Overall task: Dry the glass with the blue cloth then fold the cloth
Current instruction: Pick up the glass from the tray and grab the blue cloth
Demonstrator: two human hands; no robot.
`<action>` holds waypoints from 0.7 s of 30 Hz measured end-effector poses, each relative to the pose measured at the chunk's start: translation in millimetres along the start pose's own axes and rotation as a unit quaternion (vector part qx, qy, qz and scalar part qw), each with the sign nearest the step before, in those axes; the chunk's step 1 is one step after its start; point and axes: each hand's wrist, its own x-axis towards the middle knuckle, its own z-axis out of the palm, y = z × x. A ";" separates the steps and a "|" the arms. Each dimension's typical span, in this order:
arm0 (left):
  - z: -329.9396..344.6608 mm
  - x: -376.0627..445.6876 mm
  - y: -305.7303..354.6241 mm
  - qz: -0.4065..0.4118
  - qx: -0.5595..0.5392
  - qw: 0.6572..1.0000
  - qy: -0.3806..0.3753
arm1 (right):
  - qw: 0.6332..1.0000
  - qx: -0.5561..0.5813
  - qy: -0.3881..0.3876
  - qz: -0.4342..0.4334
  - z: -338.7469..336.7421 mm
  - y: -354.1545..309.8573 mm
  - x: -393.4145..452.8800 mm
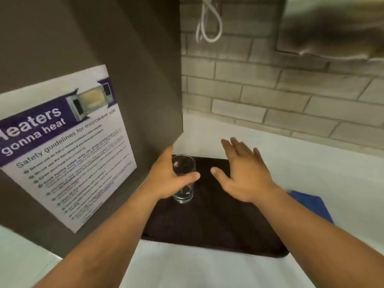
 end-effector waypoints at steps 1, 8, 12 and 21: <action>2.6 -1.8 -12.8 -0.026 -0.065 0.998 -0.005 | 1.000 0.006 -0.025 0.005 6.9 2.0 -10.5; 1.4 15.9 -46.8 -0.007 -0.141 0.989 -0.044 | 0.995 0.079 -0.048 0.034 42.9 50.8 -66.1; 19.6 22.5 -44.4 -0.001 -0.141 0.989 -0.046 | 0.988 0.099 -0.020 0.113 46.3 112.0 -90.1; 81.1 39.4 -11.3 -0.085 -0.339 0.936 0.053 | 0.980 0.005 -0.153 0.125 86.3 218.5 -122.8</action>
